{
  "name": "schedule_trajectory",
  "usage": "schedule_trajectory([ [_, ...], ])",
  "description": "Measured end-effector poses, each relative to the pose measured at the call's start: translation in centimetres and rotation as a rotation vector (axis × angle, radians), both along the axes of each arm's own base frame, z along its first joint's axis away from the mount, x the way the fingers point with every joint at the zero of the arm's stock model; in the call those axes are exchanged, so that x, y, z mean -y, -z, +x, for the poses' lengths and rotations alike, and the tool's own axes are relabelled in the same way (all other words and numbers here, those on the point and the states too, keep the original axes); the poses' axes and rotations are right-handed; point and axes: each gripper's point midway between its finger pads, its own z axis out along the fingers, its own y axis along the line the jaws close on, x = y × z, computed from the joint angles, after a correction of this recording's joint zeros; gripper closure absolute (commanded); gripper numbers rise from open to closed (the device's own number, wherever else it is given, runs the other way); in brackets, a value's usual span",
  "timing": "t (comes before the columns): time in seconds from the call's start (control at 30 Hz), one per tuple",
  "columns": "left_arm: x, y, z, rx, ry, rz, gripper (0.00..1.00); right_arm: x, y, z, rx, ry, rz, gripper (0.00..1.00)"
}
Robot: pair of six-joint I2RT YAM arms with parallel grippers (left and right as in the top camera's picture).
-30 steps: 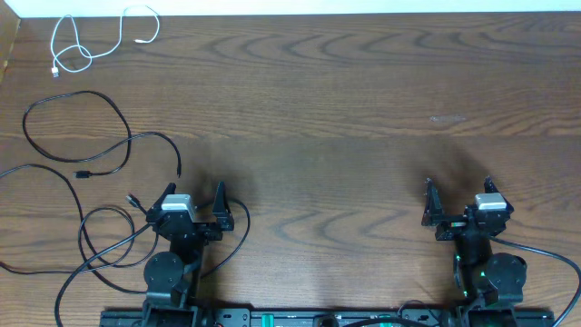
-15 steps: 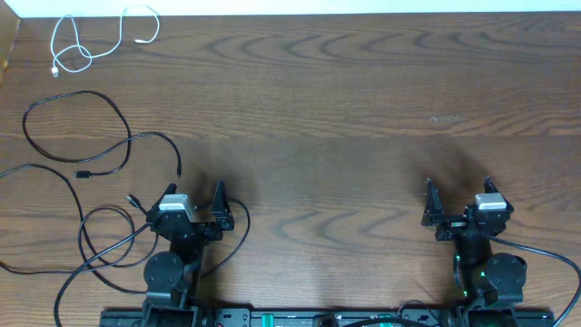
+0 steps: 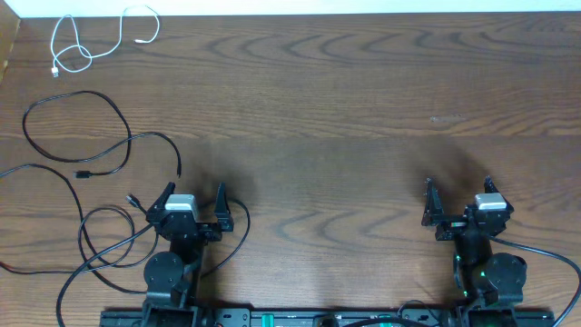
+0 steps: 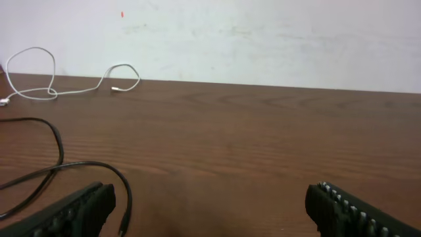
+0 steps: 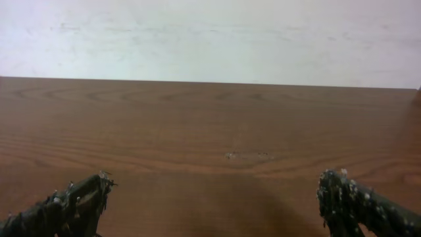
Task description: Untangle cables
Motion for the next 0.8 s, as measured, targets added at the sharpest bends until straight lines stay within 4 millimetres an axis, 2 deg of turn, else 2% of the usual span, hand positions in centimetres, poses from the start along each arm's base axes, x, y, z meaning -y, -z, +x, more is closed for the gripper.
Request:
schedule_trajectory([
  [0.8,0.00,0.01,0.00,0.000,0.001,0.010,0.02,0.00,0.00,0.00,0.000,0.000,0.000,0.01],
])
